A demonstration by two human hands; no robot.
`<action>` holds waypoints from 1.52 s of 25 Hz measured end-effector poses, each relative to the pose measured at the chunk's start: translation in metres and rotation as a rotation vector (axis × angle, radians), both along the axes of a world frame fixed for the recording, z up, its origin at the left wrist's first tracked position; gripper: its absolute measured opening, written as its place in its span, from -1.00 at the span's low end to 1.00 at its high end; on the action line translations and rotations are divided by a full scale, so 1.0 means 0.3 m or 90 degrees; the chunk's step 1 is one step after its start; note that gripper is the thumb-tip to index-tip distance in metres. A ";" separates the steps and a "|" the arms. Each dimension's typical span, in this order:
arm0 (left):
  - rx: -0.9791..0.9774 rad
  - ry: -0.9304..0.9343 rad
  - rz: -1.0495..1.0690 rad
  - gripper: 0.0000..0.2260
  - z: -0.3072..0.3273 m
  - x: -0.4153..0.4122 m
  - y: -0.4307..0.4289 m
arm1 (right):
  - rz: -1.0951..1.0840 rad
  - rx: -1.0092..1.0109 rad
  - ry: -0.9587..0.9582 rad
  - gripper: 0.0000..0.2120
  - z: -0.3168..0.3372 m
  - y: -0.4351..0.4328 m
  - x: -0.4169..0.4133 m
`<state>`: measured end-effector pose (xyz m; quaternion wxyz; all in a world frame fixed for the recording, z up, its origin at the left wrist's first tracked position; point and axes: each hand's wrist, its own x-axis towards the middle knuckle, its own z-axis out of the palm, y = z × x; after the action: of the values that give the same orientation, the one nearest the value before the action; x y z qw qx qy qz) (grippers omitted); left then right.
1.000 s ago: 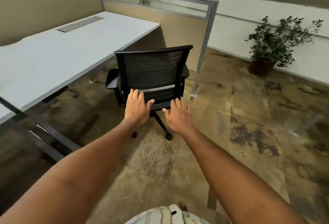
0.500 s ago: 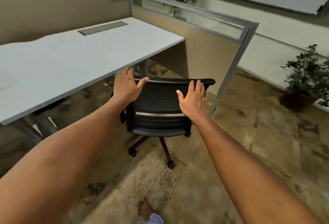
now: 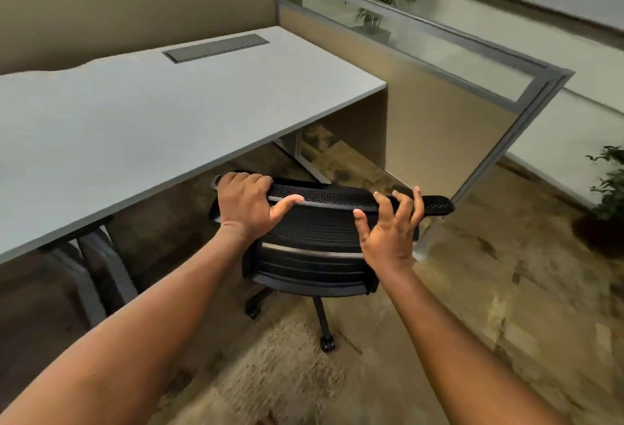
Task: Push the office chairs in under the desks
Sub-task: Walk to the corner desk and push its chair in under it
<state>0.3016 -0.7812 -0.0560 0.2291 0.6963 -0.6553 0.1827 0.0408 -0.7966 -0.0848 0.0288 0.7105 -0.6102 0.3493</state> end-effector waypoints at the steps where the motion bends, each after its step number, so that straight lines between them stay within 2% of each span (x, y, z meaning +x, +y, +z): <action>1: -0.021 -0.010 0.001 -0.32 -0.007 0.010 -0.013 | 0.009 -0.004 -0.004 -0.47 -0.003 -0.018 0.011; 9: 0.008 0.011 0.049 -0.23 -0.027 0.083 -0.066 | 0.069 0.001 0.017 -0.46 -0.025 -0.153 0.114; 15: 0.034 0.034 0.159 -0.26 -0.001 -0.035 -0.128 | 0.145 0.043 0.063 -0.49 0.002 -0.357 0.046; 22: 0.029 0.040 0.295 -0.25 0.014 -0.227 -0.259 | 0.210 0.141 0.228 -0.23 0.057 -0.647 -0.056; 30: 0.049 0.061 0.388 -0.24 0.021 -0.254 -0.382 | 0.283 0.178 0.302 -0.08 0.100 -0.861 -0.009; 38: 0.057 0.051 0.429 -0.19 0.022 -0.163 -0.497 | 0.324 0.174 0.324 -0.10 0.105 -1.020 0.114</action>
<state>0.2527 -0.9303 -0.0495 0.1506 0.8897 -0.3860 0.1917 0.0752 -1.1025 -0.0533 -0.0031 0.9006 -0.4285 0.0732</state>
